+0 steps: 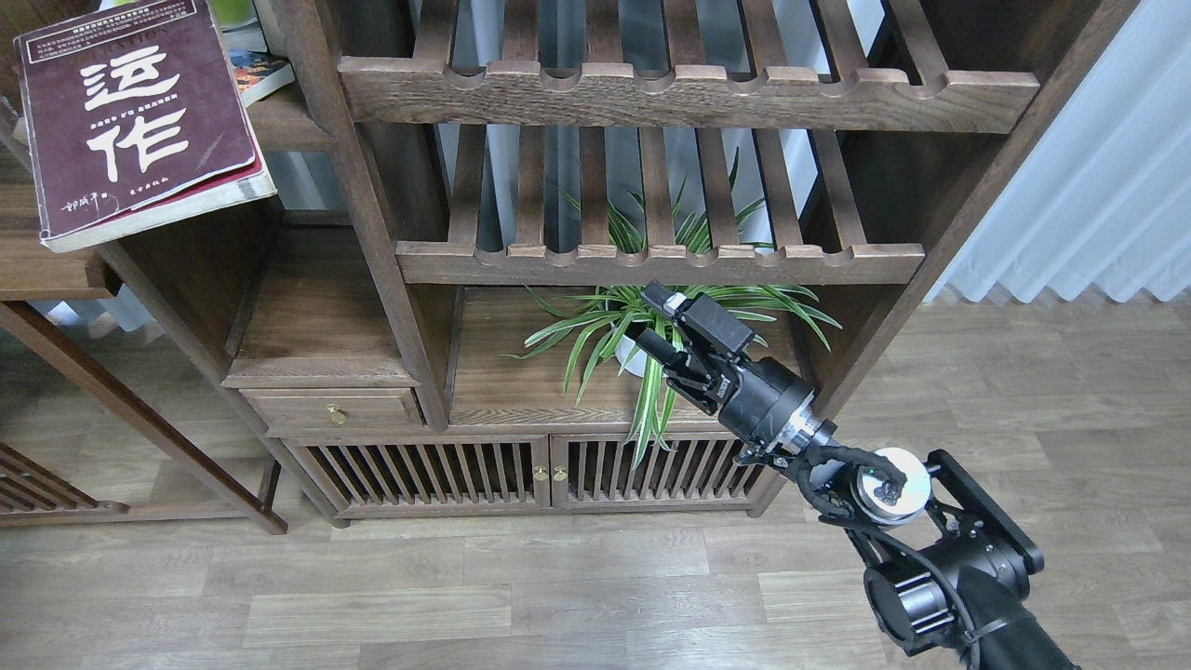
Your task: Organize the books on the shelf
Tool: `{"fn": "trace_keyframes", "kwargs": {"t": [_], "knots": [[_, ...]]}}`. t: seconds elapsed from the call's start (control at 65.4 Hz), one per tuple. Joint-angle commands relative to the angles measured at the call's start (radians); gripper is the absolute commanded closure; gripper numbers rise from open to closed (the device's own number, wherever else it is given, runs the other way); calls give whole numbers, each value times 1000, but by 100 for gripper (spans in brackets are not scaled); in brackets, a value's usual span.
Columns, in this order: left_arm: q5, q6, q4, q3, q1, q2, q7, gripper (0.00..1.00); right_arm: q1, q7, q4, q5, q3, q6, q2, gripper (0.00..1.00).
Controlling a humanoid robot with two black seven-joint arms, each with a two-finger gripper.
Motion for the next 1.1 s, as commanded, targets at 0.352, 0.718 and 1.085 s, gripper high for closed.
{"fn": "trace_keyframes", "kwargs": {"t": [0.352,0.718,1.085], "knots": [[0,0,-248,-3,-2,-16,-3,2,-1,0,-15,-1,-6,0,1,4],[4,0,-283,-2,-16,-318,-3,2,-12,0,-21,-1,2,-6,1,1],[29,0,-274,0,-4,-721,-3,2,-7,0,-20,-1,22,-8,-37,1]]}}
